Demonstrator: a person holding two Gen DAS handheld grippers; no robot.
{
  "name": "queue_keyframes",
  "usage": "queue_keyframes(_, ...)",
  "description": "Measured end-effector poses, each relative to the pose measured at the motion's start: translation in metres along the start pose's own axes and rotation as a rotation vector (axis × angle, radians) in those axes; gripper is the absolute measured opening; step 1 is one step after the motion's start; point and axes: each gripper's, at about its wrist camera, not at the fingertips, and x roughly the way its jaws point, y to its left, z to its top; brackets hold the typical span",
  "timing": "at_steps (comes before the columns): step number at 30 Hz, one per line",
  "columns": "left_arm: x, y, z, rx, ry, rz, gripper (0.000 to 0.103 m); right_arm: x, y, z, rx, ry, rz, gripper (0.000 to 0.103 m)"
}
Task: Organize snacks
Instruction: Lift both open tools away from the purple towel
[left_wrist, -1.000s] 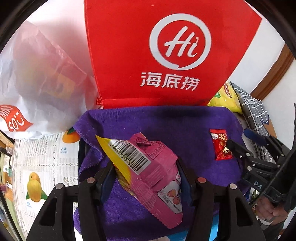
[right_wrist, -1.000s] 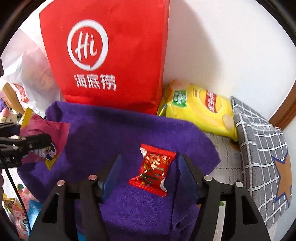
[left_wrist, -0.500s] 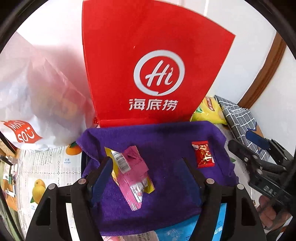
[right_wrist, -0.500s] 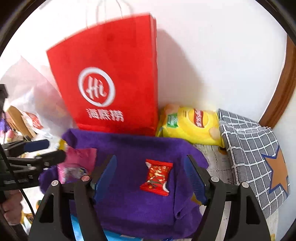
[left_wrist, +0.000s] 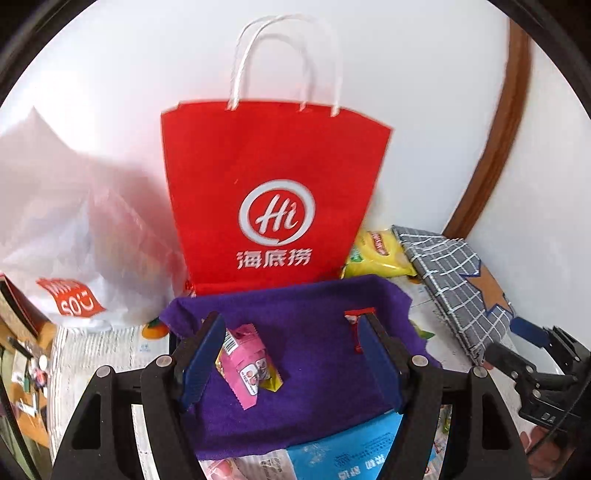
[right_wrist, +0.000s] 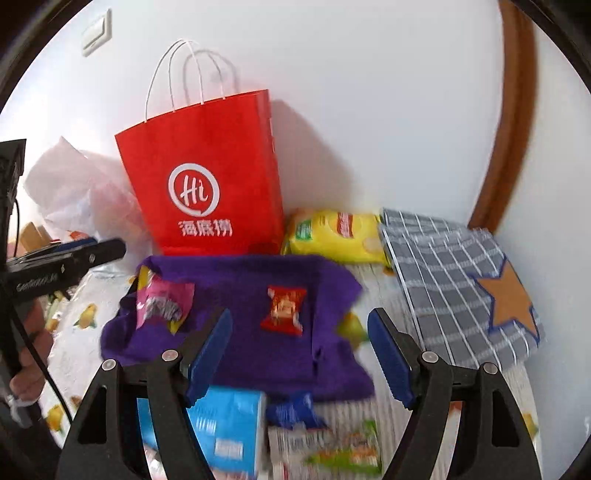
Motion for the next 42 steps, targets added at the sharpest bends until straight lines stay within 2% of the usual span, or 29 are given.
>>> queue_keyframes(3,-0.013,-0.010,0.000,0.022,-0.007,-0.013,0.072,-0.023,-0.007,-0.015,0.006,-0.014,-0.042,0.075)
queue_keyframes(5,-0.024,-0.018,-0.001,0.042,-0.019,-0.030,0.072,-0.039,-0.010,-0.025,0.008,-0.031,-0.038,0.075)
queue_keyframes(8,-0.042,-0.030,-0.003,0.063,-0.043,0.004,0.080,-0.059,-0.015,-0.041,0.030,-0.041,-0.050,0.075)
queue_keyframes(12,-0.064,-0.038,-0.011,0.027,-0.055,-0.010,0.081,-0.076,-0.020,-0.058,0.037,-0.052,-0.049,0.075)
queue_keyframes(15,-0.080,-0.044,-0.026,0.036,-0.053,-0.013,0.081,-0.085,-0.023,-0.070,0.056,-0.060,-0.036,0.075)
queue_keyframes(20,-0.096,-0.046,-0.056,0.053,-0.043,0.024,0.081,-0.096,-0.028,-0.087,0.088,-0.075,-0.004,0.075)
queue_keyframes(25,-0.108,-0.038,-0.087,0.031,-0.020,0.031,0.081,-0.101,-0.029,-0.101,0.065,-0.077,-0.026,0.075)
queue_keyframes(29,-0.112,-0.028,-0.104,0.005,-0.005,0.070,0.081,-0.096,-0.030,-0.114,0.047,-0.058,-0.029,0.075)
queue_keyframes(35,-0.107,-0.004,-0.130,-0.072,0.041,0.080,0.081,-0.064,-0.030,-0.131,0.008,0.001,-0.027,0.073)
queue_keyframes(42,-0.092,0.015,-0.146,-0.117,0.085,0.110,0.081,-0.020,-0.040,-0.135,0.039,0.047,0.037,0.073)
